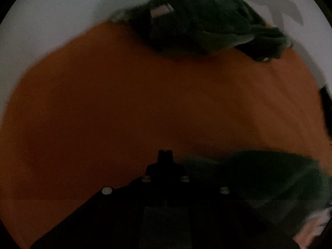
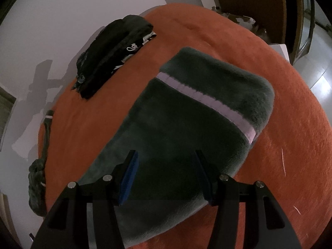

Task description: Fold clothes

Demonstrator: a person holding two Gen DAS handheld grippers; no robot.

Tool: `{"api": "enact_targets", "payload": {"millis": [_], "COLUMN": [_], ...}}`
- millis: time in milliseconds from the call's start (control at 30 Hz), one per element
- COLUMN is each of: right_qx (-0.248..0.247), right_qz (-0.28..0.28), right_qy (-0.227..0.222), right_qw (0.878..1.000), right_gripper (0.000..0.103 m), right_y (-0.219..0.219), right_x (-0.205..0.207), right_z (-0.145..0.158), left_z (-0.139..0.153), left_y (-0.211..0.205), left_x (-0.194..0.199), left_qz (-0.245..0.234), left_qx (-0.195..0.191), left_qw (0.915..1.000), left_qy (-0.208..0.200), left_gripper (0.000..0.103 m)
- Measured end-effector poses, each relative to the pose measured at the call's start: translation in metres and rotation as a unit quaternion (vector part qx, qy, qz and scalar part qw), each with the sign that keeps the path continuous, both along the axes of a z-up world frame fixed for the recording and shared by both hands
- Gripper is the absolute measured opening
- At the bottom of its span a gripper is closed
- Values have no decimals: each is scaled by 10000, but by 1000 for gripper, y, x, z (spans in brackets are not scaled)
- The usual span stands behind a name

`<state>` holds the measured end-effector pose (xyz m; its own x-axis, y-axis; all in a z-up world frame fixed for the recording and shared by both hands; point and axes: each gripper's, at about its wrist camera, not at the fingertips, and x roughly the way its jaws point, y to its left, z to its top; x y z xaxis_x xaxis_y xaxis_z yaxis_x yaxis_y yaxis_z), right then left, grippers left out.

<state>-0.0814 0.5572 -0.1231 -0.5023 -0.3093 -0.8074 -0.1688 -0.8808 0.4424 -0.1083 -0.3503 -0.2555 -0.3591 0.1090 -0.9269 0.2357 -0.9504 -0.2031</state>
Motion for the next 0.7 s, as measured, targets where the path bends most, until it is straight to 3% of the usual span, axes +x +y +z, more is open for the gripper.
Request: {"api": "enact_targets", "payload": {"millis": [33, 100, 133, 167, 200, 300, 400, 433, 467, 533, 600, 700], "right_qx": [2, 2, -1, -28, -88, -257, -67, -33, -34, -235, -487, -593], "right_qz": [18, 51, 66, 72, 64, 126, 339, 396, 412, 394, 368, 372], "right_qy": [5, -10, -21, -51, -101, -170, -103, -102, -138, -240, -347, -460], "right_qw": [10000, 10000, 10000, 10000, 9999, 9994, 9994, 9992, 9991, 9987, 9975, 9965], "right_gripper": [54, 54, 54, 54, 54, 54, 54, 54, 54, 54, 56, 56], "right_y": [0, 0, 0, 0, 0, -5, -16, -18, -20, -21, -22, -24], "right_x": [0, -1, -1, -1, -1, -2, -3, -3, -2, 0, 2, 3], "right_z": [0, 0, -1, -2, -4, -7, -4, -4, -4, -5, -8, -12], "left_z": [2, 3, 1, -1, -3, -4, -1, -1, -1, 3, -2, -14], "left_y": [0, 0, 1, 3, 4, 6, -12, -15, -16, -12, -13, -16], "left_x": [1, -2, -5, -8, -10, -20, -13, -12, -11, -14, -14, -12], "left_qz": [-73, -315, -445, -592, -746, -962, -774, -774, -807, -755, -804, -1007], "left_qx": [260, 872, 1153, 1306, 1406, 939, 1099, 1078, 867, 517, 715, 707], "left_qw": [9996, 9956, 9921, 9891, 9862, 9893, 9890, 9892, 9909, 9943, 9915, 9856], "left_qy": [3, -93, -208, -339, -464, -574, -611, -619, -642, -543, -728, -1162], "left_gripper": [3, 25, 60, 84, 83, 83, 77, 53, 39, 38, 41, 56]}}
